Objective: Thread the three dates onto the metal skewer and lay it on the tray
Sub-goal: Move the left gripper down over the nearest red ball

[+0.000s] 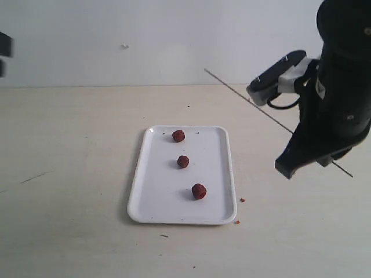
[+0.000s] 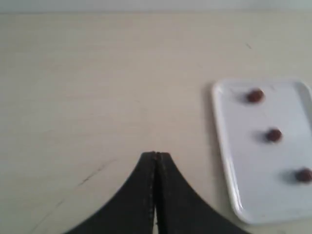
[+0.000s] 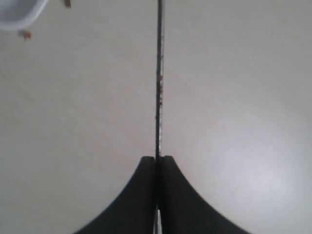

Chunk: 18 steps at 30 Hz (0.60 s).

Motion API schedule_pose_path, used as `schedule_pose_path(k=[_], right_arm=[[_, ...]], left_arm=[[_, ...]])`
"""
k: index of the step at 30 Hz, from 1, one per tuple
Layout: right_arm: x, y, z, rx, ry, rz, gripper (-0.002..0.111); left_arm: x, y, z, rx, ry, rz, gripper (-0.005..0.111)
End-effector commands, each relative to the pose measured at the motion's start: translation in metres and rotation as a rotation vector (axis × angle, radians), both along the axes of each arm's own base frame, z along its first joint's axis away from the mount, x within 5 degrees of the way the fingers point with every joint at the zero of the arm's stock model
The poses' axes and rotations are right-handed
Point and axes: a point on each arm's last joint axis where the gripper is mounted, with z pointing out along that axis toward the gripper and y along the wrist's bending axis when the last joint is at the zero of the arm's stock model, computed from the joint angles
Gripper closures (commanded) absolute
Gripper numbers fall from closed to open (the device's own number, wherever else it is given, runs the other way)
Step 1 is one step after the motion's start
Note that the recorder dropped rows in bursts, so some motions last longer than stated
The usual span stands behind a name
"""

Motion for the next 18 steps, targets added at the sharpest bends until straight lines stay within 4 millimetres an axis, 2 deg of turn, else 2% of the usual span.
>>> schedule_pose_path(k=[1, 4, 5, 7, 9, 12, 18], right_arm=[[0.009, -0.01, 0.018, 0.074, -0.027, -0.055, 0.108], [0.014, -0.025, 0.015, 0.116, 0.009, -0.093, 0.108], [0.019, -0.036, 0.012, 0.114, 0.018, -0.133, 0.108], [0.026, -0.056, 0.006, 0.108, 0.035, -0.204, 0.108], [0.031, -0.071, 0.001, 0.103, 0.056, -0.24, 0.108], [0.036, -0.082, -0.006, 0.144, 0.082, -0.312, 0.108], [0.042, -0.082, -0.022, 0.166, 0.151, -0.291, 0.108]], left_arm=[[0.033, -0.074, -0.035, 0.114, 0.079, -0.529, 0.095], [0.045, -0.112, -0.062, 0.263, 0.07, -0.793, 0.078], [0.048, -0.127, -0.078, 0.341, 0.065, -0.926, 0.065], [0.047, -0.15, -0.103, 0.462, 0.044, -1.157, 0.047], [0.043, -0.166, -0.121, 0.574, -0.012, -1.384, 0.038], [0.04, -0.186, -0.139, 0.717, -0.142, -1.618, 0.036], [0.038, -0.217, -0.165, 0.925, -0.394, -1.849, 0.037]])
